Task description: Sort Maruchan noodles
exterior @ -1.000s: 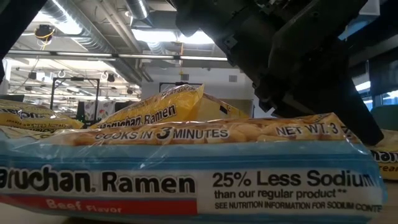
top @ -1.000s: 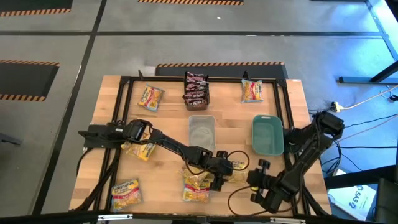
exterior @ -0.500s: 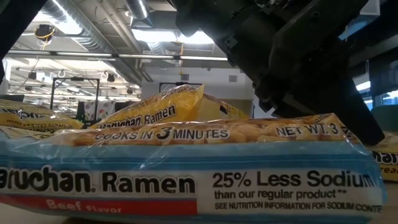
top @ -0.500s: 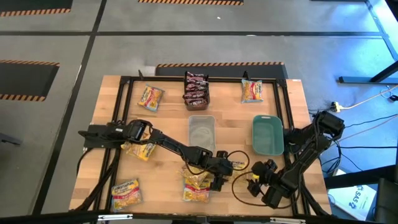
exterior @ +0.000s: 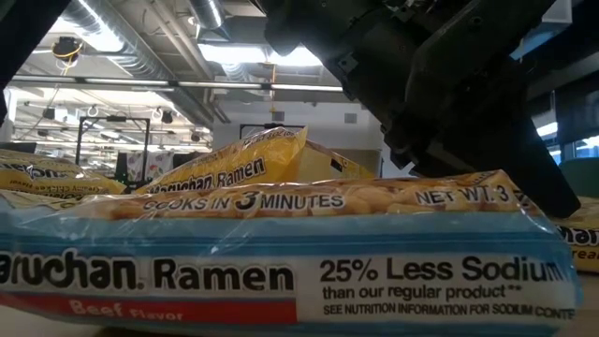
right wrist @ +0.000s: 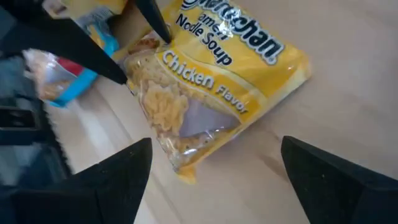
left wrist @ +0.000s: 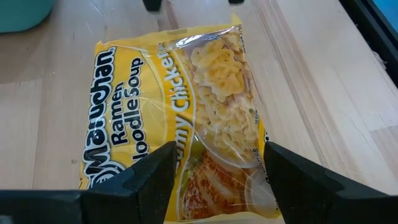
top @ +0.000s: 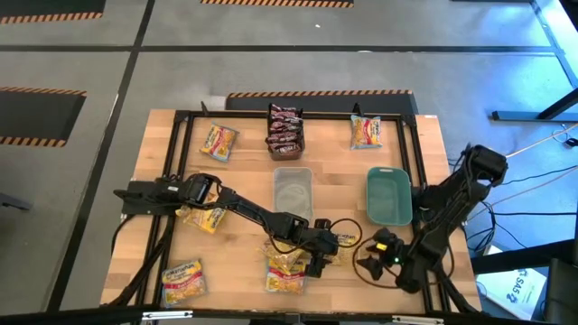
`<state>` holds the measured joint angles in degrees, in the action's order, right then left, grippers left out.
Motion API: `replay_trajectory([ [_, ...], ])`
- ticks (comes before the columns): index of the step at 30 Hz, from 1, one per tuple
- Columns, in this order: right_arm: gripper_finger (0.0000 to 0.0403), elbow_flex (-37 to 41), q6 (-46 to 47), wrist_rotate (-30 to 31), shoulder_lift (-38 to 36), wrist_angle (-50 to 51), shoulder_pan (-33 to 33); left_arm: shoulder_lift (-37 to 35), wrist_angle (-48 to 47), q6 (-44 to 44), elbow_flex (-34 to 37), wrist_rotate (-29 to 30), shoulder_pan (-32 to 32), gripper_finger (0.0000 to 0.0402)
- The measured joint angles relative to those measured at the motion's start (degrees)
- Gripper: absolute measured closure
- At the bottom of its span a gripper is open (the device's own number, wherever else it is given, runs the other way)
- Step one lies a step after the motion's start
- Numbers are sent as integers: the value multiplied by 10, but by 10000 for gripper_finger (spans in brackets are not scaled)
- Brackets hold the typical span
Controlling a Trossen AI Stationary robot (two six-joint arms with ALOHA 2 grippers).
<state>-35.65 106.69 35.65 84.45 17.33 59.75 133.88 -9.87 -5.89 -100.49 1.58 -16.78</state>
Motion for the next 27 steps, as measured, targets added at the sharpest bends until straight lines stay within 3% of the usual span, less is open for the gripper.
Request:
replay_trajectory([
  [6, 61, 70, 4, 37, 0, -142, -11, 0, 3, 0, 0, 0, 0, 166],
  [22, 61, 72, -58, -22, 54, -227, -80, -1, -6, 0, 0, 2, -2, 166],
  [27, 61, 72, -65, -19, 55, -232, -80, -44, -101, 0, 1, 51, -18, 166],
])
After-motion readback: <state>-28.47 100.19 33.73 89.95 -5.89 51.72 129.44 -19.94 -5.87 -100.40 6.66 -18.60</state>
